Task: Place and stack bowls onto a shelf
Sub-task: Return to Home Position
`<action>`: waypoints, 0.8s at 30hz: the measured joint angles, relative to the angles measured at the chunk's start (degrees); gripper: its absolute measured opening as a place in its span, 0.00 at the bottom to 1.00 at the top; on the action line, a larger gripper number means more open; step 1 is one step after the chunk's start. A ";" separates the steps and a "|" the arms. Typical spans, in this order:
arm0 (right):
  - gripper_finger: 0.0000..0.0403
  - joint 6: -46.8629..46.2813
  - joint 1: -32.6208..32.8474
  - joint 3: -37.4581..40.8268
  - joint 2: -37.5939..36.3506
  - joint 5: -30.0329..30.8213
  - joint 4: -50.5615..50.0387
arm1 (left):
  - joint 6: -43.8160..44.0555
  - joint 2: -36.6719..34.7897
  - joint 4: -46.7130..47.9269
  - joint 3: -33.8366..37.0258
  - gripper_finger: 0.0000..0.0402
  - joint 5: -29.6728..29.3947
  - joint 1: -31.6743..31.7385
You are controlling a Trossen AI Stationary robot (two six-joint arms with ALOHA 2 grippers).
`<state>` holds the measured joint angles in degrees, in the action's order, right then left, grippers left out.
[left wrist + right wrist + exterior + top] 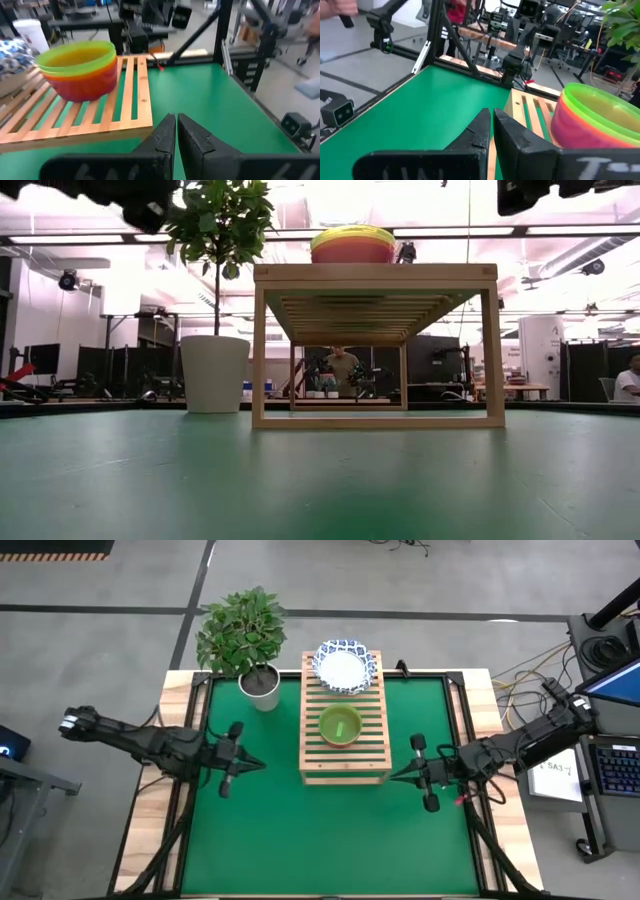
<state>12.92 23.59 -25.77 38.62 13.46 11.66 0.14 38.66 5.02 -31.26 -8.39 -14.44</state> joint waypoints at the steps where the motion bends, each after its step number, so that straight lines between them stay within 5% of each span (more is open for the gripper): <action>1: 0.03 -0.23 0.00 0.48 -0.71 0.02 -0.04 | 0.18 -2.14 -0.31 1.22 0.00 -0.03 0.00; 24: 0.03 -2.75 -8.65 17.30 -21.66 -1.47 6.67 | 0.87 -35.31 -7.41 25.37 0.00 -4.58 1.14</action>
<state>10.17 14.94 -8.47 16.96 11.99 18.33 1.01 3.35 -2.39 -5.89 -12.97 -13.30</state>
